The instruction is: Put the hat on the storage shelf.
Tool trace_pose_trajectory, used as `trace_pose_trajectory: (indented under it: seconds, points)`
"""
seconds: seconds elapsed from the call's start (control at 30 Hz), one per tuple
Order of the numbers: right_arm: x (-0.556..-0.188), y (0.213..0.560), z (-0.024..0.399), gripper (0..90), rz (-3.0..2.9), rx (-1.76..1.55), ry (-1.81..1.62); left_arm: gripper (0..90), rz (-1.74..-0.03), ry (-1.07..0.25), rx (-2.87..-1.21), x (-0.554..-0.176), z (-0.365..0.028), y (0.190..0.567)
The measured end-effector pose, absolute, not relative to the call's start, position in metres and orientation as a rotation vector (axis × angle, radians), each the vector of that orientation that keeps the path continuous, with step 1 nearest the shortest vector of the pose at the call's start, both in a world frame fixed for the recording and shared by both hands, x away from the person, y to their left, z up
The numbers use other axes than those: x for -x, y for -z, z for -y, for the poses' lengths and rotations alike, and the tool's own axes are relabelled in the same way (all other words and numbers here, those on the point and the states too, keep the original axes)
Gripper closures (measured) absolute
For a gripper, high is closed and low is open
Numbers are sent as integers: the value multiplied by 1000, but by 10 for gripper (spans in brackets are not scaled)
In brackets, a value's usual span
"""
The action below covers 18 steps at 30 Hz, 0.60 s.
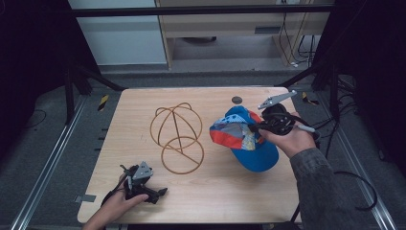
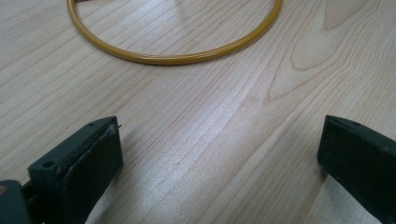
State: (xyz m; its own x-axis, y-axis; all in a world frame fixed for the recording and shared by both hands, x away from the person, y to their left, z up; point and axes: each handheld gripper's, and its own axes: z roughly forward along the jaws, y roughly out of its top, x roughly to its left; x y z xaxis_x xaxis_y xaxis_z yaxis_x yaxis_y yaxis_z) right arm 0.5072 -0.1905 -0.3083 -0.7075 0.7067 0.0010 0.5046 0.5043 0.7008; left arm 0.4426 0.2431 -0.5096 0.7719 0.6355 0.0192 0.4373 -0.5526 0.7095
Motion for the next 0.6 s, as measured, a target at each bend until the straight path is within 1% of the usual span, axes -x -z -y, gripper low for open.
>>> trace_pose_trajectory:
  seconds: [0.17, 0.27, 0.33, 0.47, 0.5, 0.53, 0.6]
  points:
    - [-506, 292, 189, 898, -2435, -1000, -1025, 0, -795, -358, -2244, -443, -243, 510]
    - [-504, 274, 184, 898, -2406, -965, -1056, 0, -796, -357, -2244, -442, -243, 510]
    - [-504, 270, 183, 898, -2402, -959, -1062, 0, -797, -358, -2244, -442, -243, 510]
    - [-499, 245, 173, 899, -2363, -907, -1086, 0, -796, -358, -2245, -442, -243, 509]
    - [-499, 245, 173, 899, -2363, -907, -1086, 0, -796, -358, -2245, -442, -243, 509]
    - [-498, 236, 168, 899, -2348, -891, -1096, 0, -796, -357, -2245, -442, -243, 509]
    - [-498, 230, 163, 899, -2339, -871, -1109, 0, -797, -356, -2247, -442, -243, 509]
